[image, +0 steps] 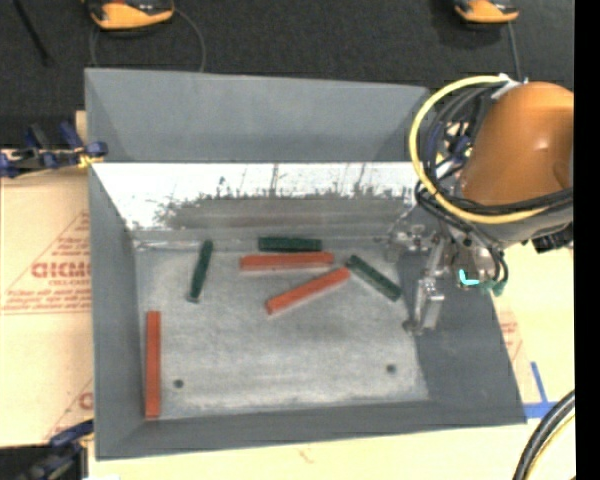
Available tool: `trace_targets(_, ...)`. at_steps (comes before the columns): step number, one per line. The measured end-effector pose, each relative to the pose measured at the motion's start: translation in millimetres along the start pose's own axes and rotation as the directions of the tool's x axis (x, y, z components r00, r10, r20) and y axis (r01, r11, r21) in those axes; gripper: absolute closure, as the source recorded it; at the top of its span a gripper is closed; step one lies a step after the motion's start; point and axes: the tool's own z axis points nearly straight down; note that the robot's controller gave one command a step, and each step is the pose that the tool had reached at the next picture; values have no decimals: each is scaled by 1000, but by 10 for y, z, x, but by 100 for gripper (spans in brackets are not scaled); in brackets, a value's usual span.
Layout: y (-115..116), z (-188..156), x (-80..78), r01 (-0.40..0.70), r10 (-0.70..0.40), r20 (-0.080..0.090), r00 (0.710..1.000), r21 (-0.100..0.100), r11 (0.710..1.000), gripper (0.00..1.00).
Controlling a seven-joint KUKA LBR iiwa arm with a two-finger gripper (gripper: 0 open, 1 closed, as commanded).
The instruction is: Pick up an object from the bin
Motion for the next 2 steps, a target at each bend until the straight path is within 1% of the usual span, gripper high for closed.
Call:
trace_targets(1,59,715,-549,60,-60,5,998,0,998,0)
trace_targets(2,664,1596,-1058,373,-373,10,928,2,928,0)
